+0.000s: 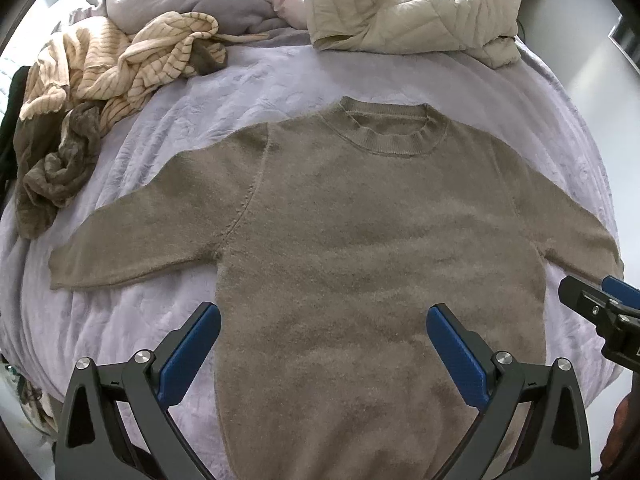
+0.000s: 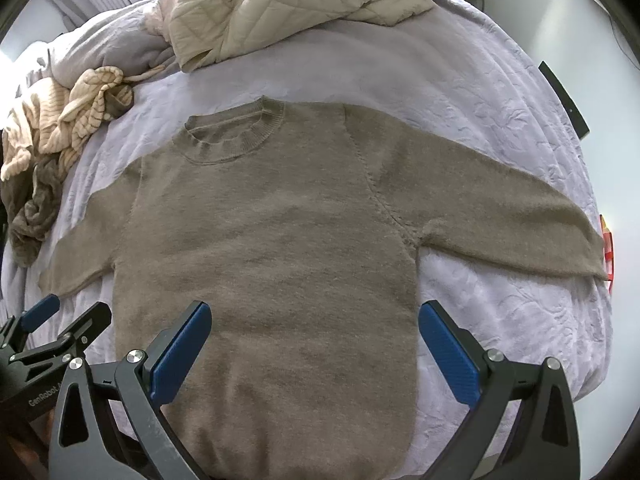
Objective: Fold small clothes
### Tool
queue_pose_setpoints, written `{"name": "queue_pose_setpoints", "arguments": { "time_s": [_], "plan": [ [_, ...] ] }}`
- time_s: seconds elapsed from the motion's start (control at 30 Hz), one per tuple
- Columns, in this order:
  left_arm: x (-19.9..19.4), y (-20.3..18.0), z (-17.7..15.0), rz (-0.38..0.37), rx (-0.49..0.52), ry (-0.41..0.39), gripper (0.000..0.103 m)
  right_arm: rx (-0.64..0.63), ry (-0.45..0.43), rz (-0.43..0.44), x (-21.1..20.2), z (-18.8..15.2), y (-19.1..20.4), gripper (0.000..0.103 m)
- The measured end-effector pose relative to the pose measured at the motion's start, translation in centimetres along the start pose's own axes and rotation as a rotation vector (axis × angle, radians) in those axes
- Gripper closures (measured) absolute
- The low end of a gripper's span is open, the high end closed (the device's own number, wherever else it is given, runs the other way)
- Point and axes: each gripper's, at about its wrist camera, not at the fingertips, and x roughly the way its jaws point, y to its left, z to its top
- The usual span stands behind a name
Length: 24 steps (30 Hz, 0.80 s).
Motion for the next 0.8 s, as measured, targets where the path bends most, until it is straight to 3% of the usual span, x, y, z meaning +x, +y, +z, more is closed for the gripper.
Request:
{"name": "queue_pose_setpoints", "arguments": {
  "time_s": [0.1, 0.63, 0.8],
  "plan": [
    [-0.02, -0.09, 0.06, 0.012, 0.002, 0.027, 0.000, -0.003, 0.001, -0.010, -0.01, 0.03, 0.12, 0.000],
    [0.26, -0.01, -0.16, 0.013, 0.000, 0.009, 0.000, -0.009, 0.005, -0.021, 0.19, -0.06, 0.28, 0.000],
    [0.43, 0.27, -0.22, 0.005, -0.015, 0.042, 0.000, -0.012, 0.005, -0.027, 0.14, -0.09, 0.39, 0.000]
  ]
}}
